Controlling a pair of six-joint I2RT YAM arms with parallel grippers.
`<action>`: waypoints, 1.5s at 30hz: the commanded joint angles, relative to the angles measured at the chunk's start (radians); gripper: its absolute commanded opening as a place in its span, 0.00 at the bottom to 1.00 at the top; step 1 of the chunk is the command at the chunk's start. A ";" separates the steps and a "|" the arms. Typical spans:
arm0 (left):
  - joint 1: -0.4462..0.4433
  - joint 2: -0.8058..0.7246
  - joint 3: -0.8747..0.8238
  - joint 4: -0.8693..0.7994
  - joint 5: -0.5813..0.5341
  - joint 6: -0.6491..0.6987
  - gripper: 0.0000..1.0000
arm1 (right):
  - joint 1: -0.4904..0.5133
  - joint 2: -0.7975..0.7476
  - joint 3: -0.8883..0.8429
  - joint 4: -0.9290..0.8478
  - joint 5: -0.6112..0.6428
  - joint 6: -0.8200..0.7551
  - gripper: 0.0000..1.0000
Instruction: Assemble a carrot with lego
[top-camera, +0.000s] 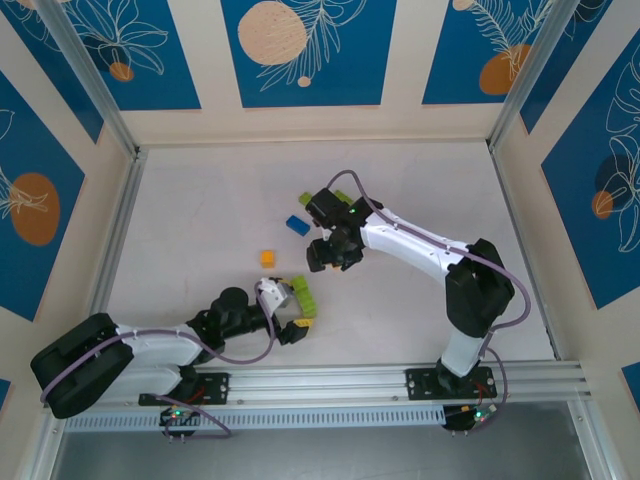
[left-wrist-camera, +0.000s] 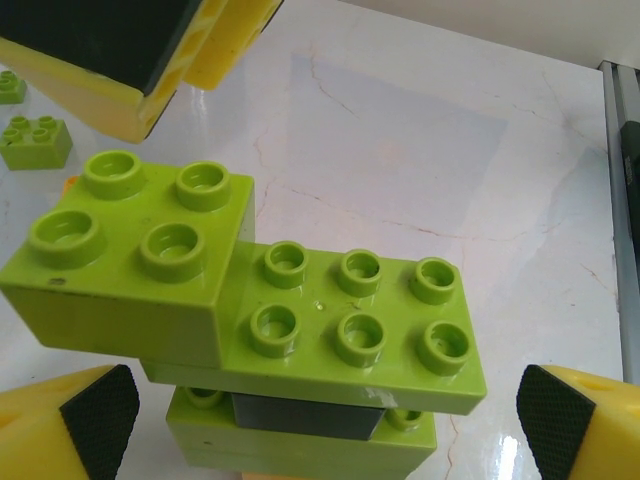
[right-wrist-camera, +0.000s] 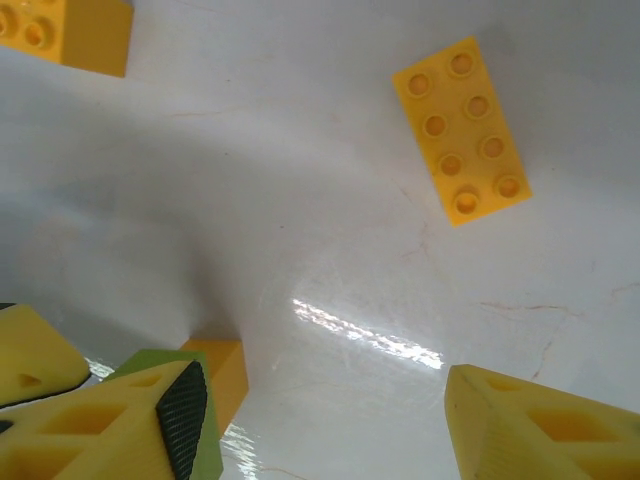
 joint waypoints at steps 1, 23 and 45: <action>0.019 0.013 0.016 0.031 0.011 -0.003 1.00 | 0.010 -0.005 0.027 0.010 -0.048 -0.017 0.66; 0.053 0.017 0.004 0.039 -0.043 -0.023 1.00 | 0.068 0.099 0.132 -0.006 -0.125 -0.066 0.65; 0.053 0.069 0.025 0.066 0.106 -0.018 1.00 | 0.038 0.023 0.071 -0.063 0.002 -0.017 0.67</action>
